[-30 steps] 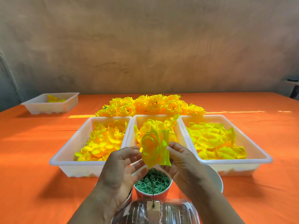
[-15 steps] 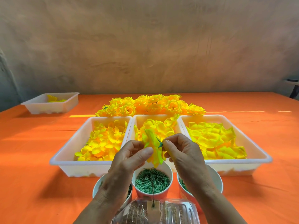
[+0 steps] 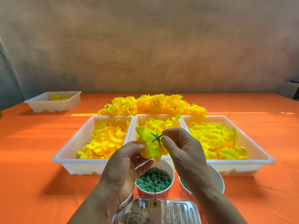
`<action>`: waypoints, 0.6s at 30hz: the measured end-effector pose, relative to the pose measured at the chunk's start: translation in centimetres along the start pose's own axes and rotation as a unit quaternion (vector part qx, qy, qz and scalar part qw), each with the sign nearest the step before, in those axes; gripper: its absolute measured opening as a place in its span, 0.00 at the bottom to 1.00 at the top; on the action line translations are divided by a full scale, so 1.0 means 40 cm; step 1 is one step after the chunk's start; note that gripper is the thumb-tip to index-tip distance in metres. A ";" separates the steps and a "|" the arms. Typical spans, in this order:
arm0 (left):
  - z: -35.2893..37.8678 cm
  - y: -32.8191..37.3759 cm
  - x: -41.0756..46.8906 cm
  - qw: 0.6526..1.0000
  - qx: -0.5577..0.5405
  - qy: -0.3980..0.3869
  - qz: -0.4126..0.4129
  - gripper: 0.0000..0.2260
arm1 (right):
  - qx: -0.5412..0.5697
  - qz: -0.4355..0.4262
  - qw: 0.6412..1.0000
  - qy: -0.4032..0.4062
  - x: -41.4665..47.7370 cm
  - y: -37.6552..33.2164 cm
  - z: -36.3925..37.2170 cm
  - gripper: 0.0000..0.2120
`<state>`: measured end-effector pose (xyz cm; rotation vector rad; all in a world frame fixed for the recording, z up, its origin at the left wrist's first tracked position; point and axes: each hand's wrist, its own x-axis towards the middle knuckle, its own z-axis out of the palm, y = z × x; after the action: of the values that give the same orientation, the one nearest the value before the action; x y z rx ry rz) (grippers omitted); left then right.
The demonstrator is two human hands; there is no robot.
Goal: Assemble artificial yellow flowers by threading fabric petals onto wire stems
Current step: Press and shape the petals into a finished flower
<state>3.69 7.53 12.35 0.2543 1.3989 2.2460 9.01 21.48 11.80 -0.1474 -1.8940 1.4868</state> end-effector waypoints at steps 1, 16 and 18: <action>-0.001 0.001 0.002 1.000 -0.017 0.011 0.000 0.07 | -0.004 -0.004 1.000 0.009 -0.002 -0.001 -0.001 0.05; 0.008 0.017 -0.009 0.999 0.011 0.032 0.026 0.18 | -0.144 -0.106 0.981 -0.079 -0.035 -0.041 0.013 0.04; 0.007 0.012 -0.007 0.999 0.008 0.027 0.025 0.16 | -0.126 -0.129 0.981 -0.067 -0.036 -0.040 0.017 0.03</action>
<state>3.90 7.42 12.93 0.2392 1.4542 2.2991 10.20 19.70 12.48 0.0834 -2.1148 1.1046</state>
